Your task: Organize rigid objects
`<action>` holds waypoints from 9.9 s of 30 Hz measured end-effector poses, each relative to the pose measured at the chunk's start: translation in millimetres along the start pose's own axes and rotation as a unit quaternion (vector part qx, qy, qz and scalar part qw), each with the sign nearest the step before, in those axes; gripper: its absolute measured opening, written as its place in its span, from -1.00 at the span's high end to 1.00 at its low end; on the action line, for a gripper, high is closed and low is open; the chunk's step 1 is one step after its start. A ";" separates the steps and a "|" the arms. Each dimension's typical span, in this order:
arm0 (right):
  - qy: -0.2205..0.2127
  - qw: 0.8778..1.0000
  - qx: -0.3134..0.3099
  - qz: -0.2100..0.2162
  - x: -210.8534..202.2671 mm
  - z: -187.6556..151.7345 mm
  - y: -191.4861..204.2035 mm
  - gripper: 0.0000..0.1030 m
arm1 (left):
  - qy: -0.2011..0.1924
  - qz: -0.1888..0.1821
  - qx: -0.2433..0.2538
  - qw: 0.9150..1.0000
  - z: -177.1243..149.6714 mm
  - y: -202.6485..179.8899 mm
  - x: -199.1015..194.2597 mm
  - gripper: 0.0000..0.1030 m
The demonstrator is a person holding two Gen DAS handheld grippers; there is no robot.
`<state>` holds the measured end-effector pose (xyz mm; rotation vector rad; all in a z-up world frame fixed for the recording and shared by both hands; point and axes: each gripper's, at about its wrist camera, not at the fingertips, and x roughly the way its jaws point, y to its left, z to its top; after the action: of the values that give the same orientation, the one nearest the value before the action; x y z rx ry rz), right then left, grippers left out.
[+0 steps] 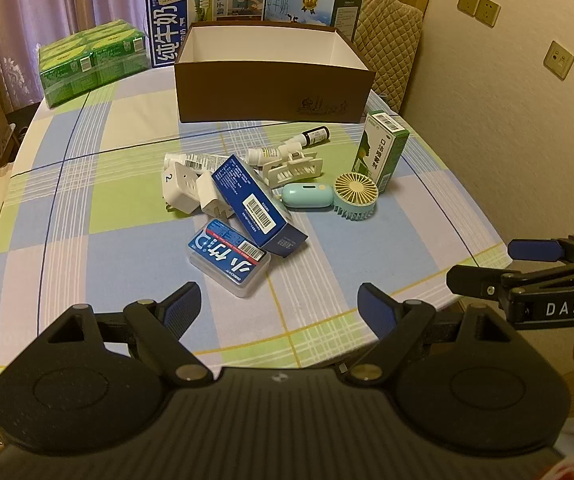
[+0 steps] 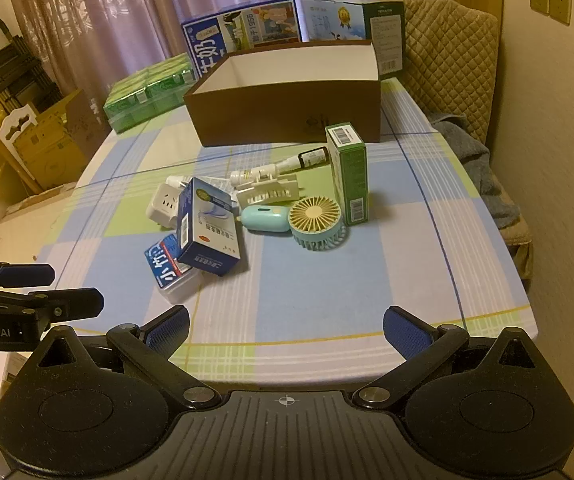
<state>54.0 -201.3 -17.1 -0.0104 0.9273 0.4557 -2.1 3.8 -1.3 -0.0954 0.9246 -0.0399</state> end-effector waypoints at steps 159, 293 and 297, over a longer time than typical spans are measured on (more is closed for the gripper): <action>-0.068 0.997 -0.026 0.018 125.4 132.9 -107.7 0.49 | 0.040 0.070 -0.090 0.993 127.7 111.8 176.7 0.57; -0.026 0.999 0.027 0.022 112.3 140.1 -56.4 0.05 | 0.027 -0.005 -0.025 0.999 135.7 109.4 107.6 0.12; -0.015 0.999 0.024 0.022 114.9 129.6 -53.8 0.05 | 0.039 -0.008 -0.023 0.999 122.7 108.5 109.3 0.11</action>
<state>233.1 -180.8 -37.2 0.0611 0.9110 0.4737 160.9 111.5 -25.6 -0.1458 1.0037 -0.0375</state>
